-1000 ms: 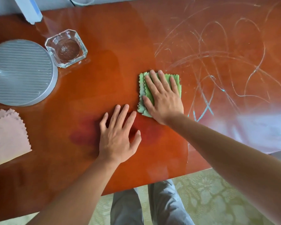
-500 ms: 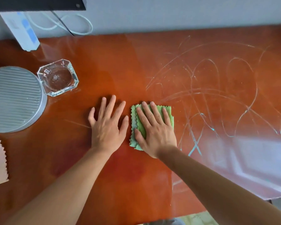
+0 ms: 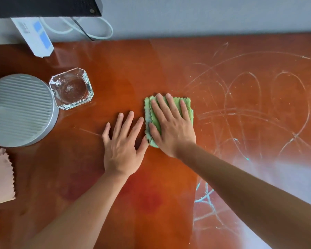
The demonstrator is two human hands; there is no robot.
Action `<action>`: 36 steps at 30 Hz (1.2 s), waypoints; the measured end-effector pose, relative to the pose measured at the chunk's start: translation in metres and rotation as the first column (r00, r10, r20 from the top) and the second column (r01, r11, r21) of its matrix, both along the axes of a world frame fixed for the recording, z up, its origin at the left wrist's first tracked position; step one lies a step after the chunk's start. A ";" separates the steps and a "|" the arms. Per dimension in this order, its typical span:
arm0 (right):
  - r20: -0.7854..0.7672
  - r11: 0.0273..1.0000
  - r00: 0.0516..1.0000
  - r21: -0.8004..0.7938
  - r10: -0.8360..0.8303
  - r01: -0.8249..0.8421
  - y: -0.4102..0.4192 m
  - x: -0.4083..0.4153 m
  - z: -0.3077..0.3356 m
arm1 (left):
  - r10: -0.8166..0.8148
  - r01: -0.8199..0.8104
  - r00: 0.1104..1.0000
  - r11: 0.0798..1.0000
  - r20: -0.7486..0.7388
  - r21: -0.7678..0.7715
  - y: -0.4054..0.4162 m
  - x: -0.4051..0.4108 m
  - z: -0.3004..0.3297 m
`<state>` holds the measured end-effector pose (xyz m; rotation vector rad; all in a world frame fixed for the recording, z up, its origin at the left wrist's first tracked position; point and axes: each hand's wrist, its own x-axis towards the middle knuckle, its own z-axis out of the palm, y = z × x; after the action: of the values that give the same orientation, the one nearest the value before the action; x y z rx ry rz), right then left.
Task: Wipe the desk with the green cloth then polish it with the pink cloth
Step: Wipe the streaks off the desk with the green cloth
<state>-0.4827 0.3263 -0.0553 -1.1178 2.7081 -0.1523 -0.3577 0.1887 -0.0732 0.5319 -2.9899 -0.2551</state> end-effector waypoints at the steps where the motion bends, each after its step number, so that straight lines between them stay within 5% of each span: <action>1: 0.003 1.000 1.000 -0.015 0.011 -0.011 0.010 0.015 -0.001 | 0.001 0.000 1.000 1.000 -0.007 0.007 0.000 -0.001 0.000; 8: 0.000 0.998 0.998 0.010 0.060 -0.060 0.041 0.050 -0.003 | 0.007 -0.007 1.000 1.000 -0.013 0.006 0.001 -0.001 0.000; 23: -0.046 0.999 0.999 0.020 0.028 -0.027 -0.078 -0.124 -0.002 | 0.014 -0.014 0.999 1.000 -0.052 -0.006 0.001 -0.002 0.000; 36: -0.055 0.997 0.996 0.039 0.070 -0.068 -0.010 -0.058 -0.001 | 0.013 -0.013 1.000 1.000 -0.009 0.001 0.002 -0.002 0.003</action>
<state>-0.5403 0.3167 -0.0559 -1.2209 2.7044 -0.0608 -0.3600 0.1903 -0.0701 0.5492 -2.9765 -0.2576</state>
